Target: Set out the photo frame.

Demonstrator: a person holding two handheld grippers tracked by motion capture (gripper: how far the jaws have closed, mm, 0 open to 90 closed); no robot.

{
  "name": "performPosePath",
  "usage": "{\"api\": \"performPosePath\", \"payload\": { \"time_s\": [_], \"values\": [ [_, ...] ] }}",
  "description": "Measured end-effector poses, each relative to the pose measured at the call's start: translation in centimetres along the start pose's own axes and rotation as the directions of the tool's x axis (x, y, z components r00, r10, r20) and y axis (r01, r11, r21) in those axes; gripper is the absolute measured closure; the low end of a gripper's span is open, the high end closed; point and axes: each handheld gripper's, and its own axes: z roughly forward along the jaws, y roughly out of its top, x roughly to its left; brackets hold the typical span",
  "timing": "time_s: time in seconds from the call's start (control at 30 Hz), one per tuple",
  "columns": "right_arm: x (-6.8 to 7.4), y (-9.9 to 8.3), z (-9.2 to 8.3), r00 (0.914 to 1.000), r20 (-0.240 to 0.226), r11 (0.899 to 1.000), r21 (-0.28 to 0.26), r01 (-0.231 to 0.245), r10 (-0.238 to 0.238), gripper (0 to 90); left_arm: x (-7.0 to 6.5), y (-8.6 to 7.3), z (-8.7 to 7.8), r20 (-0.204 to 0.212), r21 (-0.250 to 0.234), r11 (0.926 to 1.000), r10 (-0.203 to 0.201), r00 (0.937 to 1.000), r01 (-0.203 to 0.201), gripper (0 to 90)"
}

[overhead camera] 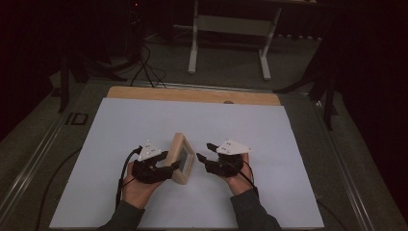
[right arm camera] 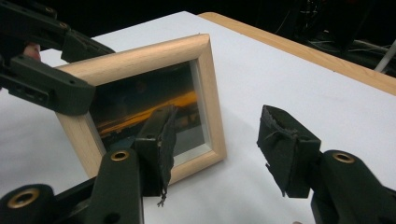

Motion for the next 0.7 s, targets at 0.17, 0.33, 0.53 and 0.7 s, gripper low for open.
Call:
{"api": "performPosePath", "payload": {
  "time_s": [0.17,0.33,0.53,0.7],
  "values": [
    [-0.1,0.2,-0.2,1.0,0.003,1.0,-0.012,-0.001,0.001,45.9,-0.1,-0.1,0.2,-0.006,0.003,1.0,-0.002,1.0,0.002,42.5],
    [-0.3,0.5,-0.6,1.0,0.008,1.0,-0.025,-0.002,0.002,45.9,-0.4,-0.2,0.4,-0.004,0.006,1.0,0.007,1.0,-0.007,44.5],
    [-0.7,0.8,-1.1,0.9998,0.014,0.999,-0.041,-0.01,0.01,46.5,-0.7,-0.1,0.4,-0.011,0.007,0.9999,0.012,0.9999,-0.012,45.2],
    [-0.8,1.0,-1.3,0.9997,0.021,0.999,-0.053,-0.009,0.01,47.4,-0.8,-0.1,0.5,-0.005,0.008,0.9999,0.01,0.9999,-0.01,46.8]
  ]
}}
